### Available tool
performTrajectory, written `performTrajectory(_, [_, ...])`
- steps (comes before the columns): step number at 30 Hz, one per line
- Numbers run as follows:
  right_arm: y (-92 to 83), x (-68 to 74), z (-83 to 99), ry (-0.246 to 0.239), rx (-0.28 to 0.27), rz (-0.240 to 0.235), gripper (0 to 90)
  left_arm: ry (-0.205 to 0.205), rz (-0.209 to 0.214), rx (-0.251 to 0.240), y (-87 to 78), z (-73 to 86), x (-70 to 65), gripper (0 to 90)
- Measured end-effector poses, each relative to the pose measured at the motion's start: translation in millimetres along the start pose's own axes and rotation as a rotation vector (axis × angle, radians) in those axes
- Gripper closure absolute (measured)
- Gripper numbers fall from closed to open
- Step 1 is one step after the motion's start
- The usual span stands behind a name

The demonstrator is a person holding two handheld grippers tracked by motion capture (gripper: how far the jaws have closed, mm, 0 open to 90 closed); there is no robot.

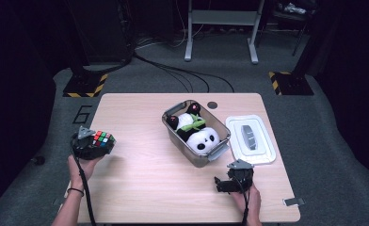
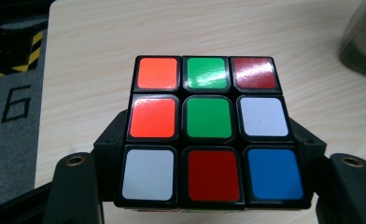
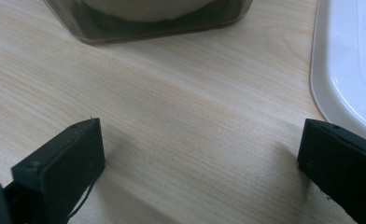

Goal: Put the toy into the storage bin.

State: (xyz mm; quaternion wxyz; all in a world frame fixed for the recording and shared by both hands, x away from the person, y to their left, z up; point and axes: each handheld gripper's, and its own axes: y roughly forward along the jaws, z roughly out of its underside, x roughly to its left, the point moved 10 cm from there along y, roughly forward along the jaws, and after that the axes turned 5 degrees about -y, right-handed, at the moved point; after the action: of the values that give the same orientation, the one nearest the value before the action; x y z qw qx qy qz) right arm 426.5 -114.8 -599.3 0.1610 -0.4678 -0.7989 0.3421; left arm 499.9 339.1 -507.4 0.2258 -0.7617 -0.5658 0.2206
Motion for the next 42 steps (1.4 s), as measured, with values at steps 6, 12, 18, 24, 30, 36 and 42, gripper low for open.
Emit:
performTrajectory(6, [0.1, -0.3, 0.0, -0.001, 0.000, 0.002, 0.0, 0.024, 0.037, -0.017, -3.0, -20.8, -17.6, 34.3])
performTrajectory(12, [-0.1, -0.5, 0.3, -0.004, 0.001, 0.002, 0.0, 0.034, 0.076, -0.032, 1.5, -39.1, -36.1, 34.3])
performTrajectory(18, [-0.2, -1.1, 0.5, -0.014, 0.002, 0.001, 0.0, 0.072, 0.097, -0.027, 6.5, -56.1, -52.9, 34.3])
performTrajectory(24, [-0.1, -1.0, 0.4, -0.014, 0.001, 0.000, 0.0, 0.116, 0.108, -0.013, 12.1, -70.1, -66.5, 34.3])
performTrajectory(30, [-0.2, -1.1, 0.4, -0.014, 0.001, 0.000, 0.0, 0.149, 0.125, -0.014, 12.2, -83.1, -78.4, 34.3])
performTrajectory(36, [-0.2, -1.0, 0.4, -0.014, 0.001, 0.000, 0.0, 0.162, 0.139, -0.012, 15.0, -90.2, -87.6, 34.3])
performTrajectory(42, [-0.2, -1.0, 0.5, -0.014, 0.001, 0.000, 0.0, 0.179, 0.155, -0.006, 18.4, -97.7, -97.7, 34.3])
